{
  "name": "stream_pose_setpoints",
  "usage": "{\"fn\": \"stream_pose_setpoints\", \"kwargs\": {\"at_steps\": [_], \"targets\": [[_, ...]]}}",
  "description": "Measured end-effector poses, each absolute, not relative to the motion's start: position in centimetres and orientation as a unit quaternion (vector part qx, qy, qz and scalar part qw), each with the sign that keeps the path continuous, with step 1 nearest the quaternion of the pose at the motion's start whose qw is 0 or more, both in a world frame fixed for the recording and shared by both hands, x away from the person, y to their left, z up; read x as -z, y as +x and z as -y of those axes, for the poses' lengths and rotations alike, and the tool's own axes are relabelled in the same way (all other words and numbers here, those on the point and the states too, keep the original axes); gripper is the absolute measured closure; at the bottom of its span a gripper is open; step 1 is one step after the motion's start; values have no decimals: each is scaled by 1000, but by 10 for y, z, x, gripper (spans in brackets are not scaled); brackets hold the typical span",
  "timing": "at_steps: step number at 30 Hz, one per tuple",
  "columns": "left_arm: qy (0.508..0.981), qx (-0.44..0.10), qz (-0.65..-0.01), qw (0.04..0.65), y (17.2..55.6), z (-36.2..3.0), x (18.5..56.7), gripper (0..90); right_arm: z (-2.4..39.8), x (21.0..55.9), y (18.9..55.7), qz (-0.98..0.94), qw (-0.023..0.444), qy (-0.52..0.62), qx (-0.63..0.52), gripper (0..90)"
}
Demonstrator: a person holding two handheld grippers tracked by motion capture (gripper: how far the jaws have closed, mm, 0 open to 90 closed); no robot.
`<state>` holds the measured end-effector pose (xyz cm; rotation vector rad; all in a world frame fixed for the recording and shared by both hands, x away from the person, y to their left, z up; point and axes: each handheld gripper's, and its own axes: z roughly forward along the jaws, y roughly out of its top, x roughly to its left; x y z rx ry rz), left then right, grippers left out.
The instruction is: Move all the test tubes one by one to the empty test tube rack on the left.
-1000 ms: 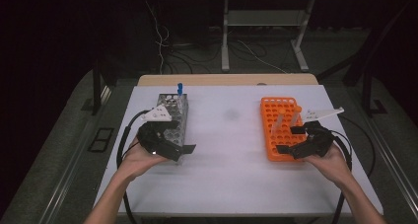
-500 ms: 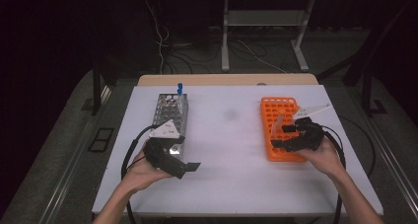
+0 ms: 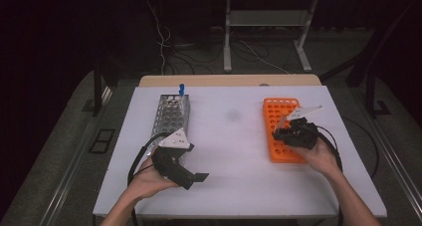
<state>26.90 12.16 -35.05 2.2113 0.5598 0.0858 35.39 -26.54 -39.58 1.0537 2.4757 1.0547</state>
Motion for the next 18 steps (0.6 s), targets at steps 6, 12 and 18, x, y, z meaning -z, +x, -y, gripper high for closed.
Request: {"fn": "stream_pose_setpoints", "kwargs": {"at_steps": [6,12,18], "targets": [[884,-31,-223,410,272,-120,354,0,264,383,349,-848,146,358,-364,752],[887,-28,-219,406,274,-117,352,0,262,359,343,-844,160,338,-384,752],[889,-27,-214,404,277,-112,347,6,252,342,333,-848,148,314,-400,753]]}}
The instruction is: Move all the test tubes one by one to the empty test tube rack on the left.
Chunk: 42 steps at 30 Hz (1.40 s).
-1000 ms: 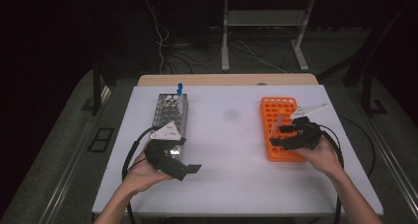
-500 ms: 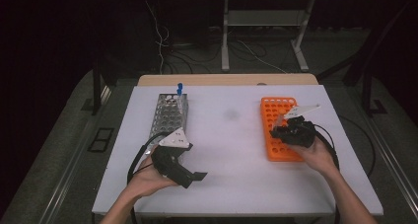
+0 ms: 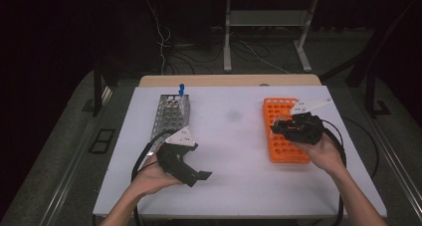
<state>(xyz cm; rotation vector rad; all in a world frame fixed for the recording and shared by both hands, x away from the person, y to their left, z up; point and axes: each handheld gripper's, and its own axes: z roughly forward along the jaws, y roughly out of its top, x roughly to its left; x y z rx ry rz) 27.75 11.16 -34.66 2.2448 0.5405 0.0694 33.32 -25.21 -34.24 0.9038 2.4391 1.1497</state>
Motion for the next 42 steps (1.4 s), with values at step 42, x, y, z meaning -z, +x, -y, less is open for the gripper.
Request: {"fn": "stream_pose_setpoints", "kwargs": {"at_steps": [42], "targets": [[910,-22,-149,387,303,-80,292,113,178,334,300,-891,51,199,-404,752]]}}
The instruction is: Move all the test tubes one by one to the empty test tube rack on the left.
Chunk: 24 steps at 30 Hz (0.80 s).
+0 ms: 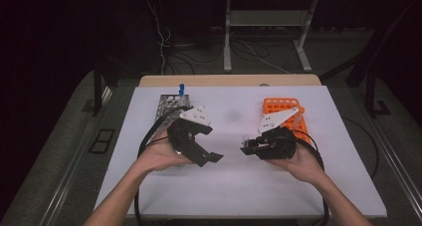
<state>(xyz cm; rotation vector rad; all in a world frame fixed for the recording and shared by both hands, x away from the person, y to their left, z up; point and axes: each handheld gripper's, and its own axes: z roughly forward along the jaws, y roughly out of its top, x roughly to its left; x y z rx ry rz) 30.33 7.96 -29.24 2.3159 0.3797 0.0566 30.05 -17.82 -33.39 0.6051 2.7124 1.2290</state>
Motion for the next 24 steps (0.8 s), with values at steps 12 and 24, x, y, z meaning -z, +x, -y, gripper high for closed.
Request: {"fn": "stream_pose_setpoints", "kwargs": {"at_steps": [12,24], "targets": [[918,-10,-123,376,311,-65,289,193,162,335,299,-898,43,179,-399,752],[923,5,-94,372,315,-51,289,433,148,338,298,-901,36,165,-400,752]]}}
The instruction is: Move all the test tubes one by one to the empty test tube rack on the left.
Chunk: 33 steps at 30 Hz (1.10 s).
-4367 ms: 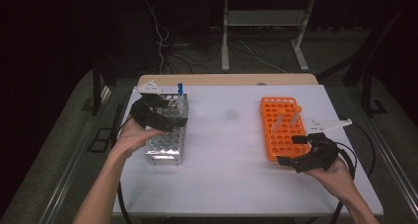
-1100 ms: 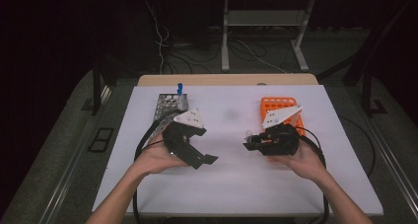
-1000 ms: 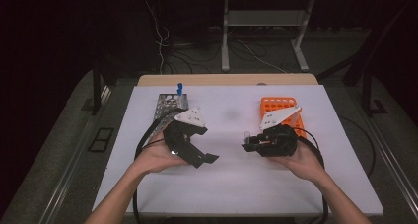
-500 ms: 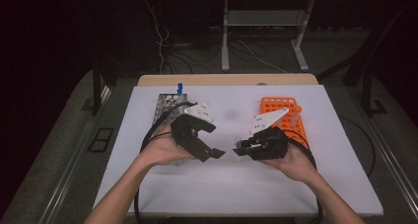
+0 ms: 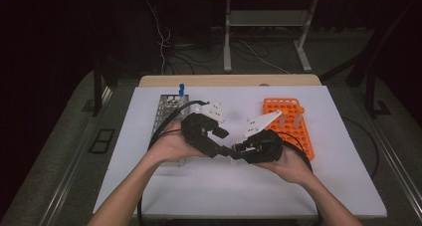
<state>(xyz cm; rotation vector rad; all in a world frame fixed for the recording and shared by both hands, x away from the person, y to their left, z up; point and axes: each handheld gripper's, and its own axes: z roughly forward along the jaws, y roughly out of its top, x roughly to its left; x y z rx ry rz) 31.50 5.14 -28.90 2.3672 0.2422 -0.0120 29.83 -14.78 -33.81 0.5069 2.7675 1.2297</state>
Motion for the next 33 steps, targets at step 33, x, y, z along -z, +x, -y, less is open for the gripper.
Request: {"fn": "stream_pose_setpoints", "kwargs": {"at_steps": [33], "targets": [[931,23,-90,352,329,-58,289,750,148,342,297,-887,31,183,-422,489]]}}
